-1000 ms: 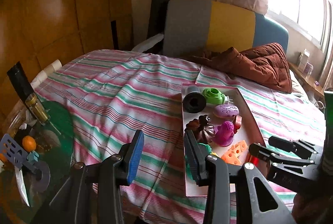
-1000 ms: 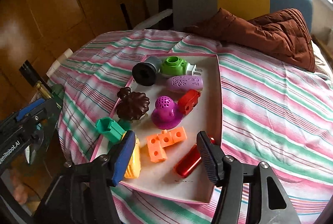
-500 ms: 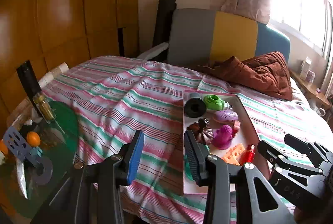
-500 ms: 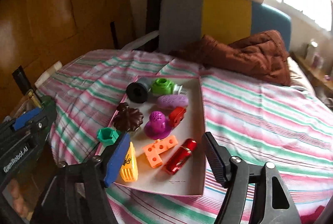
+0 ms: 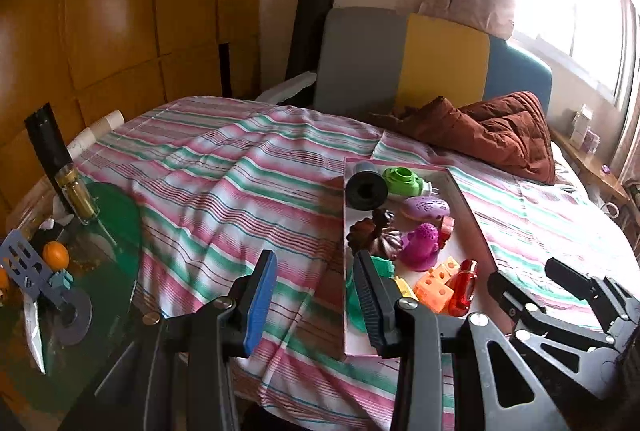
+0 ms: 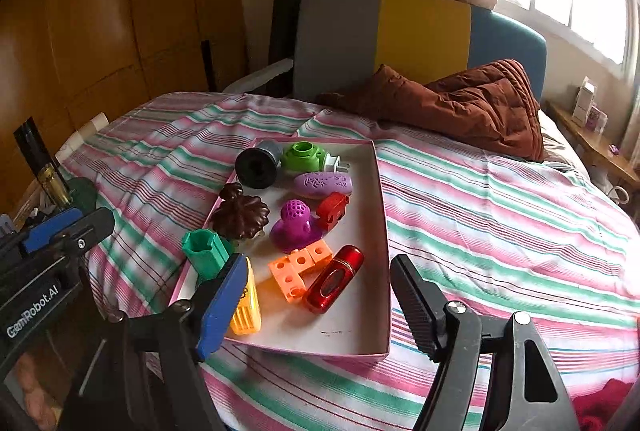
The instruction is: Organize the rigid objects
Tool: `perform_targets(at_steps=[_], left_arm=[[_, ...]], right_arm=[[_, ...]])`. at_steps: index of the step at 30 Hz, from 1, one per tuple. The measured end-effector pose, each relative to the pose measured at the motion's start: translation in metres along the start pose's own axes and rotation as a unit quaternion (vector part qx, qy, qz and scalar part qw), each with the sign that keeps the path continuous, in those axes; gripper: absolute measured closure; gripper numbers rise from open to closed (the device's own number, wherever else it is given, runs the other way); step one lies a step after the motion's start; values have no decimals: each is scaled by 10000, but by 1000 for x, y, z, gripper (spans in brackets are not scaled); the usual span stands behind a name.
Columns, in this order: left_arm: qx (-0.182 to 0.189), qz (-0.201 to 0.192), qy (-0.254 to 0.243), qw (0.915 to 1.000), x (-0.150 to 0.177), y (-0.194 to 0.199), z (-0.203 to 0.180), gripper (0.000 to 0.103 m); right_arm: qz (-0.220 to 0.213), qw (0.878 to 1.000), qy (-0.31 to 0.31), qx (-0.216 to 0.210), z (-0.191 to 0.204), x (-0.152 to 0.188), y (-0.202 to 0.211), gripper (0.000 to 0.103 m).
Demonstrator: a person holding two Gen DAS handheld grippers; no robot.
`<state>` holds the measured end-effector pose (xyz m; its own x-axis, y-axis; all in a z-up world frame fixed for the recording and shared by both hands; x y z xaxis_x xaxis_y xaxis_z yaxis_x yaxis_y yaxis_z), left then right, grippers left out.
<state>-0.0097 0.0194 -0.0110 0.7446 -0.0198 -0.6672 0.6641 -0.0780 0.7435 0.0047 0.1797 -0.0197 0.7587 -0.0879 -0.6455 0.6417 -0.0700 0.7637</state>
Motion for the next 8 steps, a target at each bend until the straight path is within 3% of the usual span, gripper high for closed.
perform_targets(at_steps=[5, 8], left_arm=[[-81, -179, 70, 9998, 0, 3, 5, 64], [-23, -96, 108, 9999, -1, 1, 6, 64]], right_arm=[[-2, 10000, 11, 9, 2, 0, -1, 29], [0, 10000, 44, 24, 3, -1, -1, 29]])
Point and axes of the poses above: each gripper's, at about its wrist camera, not at the fingertips, and y roughly against the way its jaws point, z to its left, x to its underside, the point moved 3 cm from there along -y, roughly the way its jaws point, and after that the axes turned 8 degrees about z, right-handed, at the moved point
